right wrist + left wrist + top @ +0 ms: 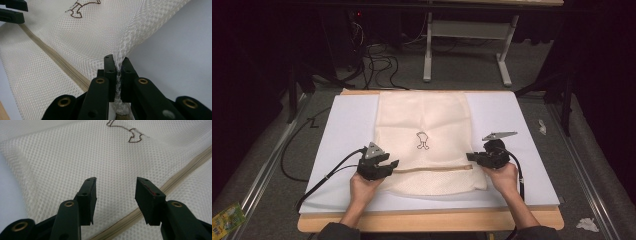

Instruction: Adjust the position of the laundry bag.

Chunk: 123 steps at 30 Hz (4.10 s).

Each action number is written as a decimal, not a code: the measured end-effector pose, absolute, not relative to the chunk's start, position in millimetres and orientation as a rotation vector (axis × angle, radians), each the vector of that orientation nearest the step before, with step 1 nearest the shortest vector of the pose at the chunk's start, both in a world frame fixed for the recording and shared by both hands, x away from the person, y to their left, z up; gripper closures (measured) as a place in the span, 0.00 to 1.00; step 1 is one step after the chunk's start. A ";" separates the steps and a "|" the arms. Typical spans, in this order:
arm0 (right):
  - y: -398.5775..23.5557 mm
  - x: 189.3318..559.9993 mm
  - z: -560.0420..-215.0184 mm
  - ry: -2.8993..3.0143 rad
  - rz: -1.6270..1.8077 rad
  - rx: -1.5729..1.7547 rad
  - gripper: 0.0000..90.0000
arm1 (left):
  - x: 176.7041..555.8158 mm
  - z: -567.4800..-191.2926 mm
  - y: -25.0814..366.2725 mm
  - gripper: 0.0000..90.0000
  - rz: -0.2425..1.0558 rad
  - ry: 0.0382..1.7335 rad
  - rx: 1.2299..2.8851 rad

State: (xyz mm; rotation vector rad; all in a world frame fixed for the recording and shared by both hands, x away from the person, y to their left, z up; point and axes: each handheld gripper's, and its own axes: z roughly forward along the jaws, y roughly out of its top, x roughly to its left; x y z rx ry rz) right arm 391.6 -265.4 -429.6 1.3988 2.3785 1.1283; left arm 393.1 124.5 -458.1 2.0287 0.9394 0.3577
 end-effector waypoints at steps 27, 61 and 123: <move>-254.7 393.9 -416.6 2.375 1.185 1.343 0.97 | 384.9 -443.8 46.7 0.62 0.218 0.722 2.059; -228.6 401.3 -406.0 2.417 1.242 1.282 0.97 | 382.0 -437.6 12.7 0.64 0.120 0.632 2.043; -214.8 399.7 -409.8 2.463 1.257 1.226 0.97 | 383.0 -441.1 -11.8 0.97 0.038 0.594 2.071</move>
